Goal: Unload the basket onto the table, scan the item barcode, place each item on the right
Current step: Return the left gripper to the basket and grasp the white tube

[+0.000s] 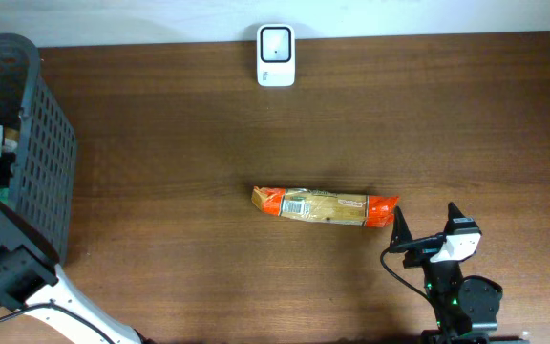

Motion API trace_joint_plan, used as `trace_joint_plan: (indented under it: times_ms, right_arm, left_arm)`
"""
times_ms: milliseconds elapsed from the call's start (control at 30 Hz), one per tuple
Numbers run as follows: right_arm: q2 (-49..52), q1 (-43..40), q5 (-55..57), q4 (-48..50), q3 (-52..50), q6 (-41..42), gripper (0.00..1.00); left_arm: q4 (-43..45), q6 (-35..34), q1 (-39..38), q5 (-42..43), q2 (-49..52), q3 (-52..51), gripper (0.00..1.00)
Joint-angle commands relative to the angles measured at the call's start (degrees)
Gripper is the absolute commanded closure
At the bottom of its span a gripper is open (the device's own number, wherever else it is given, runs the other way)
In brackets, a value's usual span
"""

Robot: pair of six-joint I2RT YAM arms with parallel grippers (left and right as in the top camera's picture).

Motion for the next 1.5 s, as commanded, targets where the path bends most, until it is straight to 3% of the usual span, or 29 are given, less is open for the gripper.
trace_joint_plan:
  times_ms: [0,567,700,833,1000,1300,1467]
  right_arm:
    - [-0.4,-0.5,-0.3,-0.2,-0.3,-0.2,0.01]
    - [-0.4,-0.5,-0.3,-0.2,-0.3,-0.2,0.01]
    - [-0.4,-0.5,-0.3,-0.2,-0.3,-0.2,0.01]
    - [-0.4,-0.5,-0.3,-0.2,-0.3,-0.2,0.01]
    - [-0.4,-0.5,-0.3,-0.2,-0.3,-0.2,0.01]
    - [-0.4,-0.5,-0.3,-0.2,-0.3,-0.2,0.01]
    - [-0.4,-0.5,-0.3,-0.2,-0.3,-0.2,0.01]
  left_arm:
    - [1.0,0.9,0.9,-0.5,-0.6,-0.6,0.16]
    - [1.1,0.9,1.9,1.1,-0.6,-1.1,0.25]
    - [1.0,0.9,3.2,1.4,-0.5,-1.1,0.42]
    - [0.7,0.6,4.3,4.4,-0.5,-1.1,0.52]
    - [0.9,0.7,4.7,5.5,-0.5,-1.1,0.76]
    - [0.9,0.6,4.7,7.0,-0.5,-1.1,0.84]
    - [0.8,0.6,4.7,6.9,-0.5,-1.1,1.00]
